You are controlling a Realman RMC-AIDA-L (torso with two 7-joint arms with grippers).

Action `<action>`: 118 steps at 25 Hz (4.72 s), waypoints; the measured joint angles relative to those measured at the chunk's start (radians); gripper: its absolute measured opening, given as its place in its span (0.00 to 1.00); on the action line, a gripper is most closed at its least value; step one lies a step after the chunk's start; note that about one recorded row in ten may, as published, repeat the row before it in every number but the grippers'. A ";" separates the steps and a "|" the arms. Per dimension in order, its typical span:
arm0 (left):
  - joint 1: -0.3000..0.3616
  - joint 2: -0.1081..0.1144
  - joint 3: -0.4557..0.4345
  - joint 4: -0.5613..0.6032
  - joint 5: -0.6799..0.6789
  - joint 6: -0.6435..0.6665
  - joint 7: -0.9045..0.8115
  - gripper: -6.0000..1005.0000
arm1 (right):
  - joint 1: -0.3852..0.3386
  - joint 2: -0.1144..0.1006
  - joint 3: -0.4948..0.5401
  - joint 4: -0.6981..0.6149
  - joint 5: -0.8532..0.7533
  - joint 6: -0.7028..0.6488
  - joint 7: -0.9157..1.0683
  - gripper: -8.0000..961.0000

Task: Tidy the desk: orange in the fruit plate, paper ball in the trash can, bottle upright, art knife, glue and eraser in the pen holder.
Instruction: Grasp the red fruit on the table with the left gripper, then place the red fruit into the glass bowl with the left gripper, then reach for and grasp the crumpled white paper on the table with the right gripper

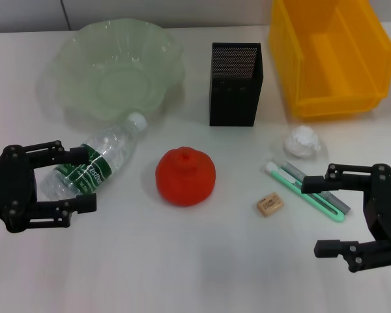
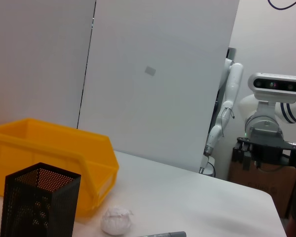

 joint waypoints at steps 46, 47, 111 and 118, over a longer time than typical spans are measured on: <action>-0.274 -0.084 0.703 0.055 0.160 -0.723 -0.245 0.68 | -0.129 0.021 0.172 0.119 0.019 0.294 -0.033 0.82; -0.272 -0.084 0.704 0.054 0.151 -0.724 -0.243 0.66 | -0.130 0.022 0.172 0.119 0.019 0.295 -0.034 0.82; -0.014 -0.051 0.286 -0.038 -0.186 -0.274 -0.006 0.81 | 0.186 0.046 -0.757 -0.745 -0.634 0.555 1.500 0.75; -0.013 -0.046 0.272 -0.062 -0.193 -0.280 0.012 0.81 | 0.214 0.045 -0.787 -0.604 -0.635 0.696 1.501 0.73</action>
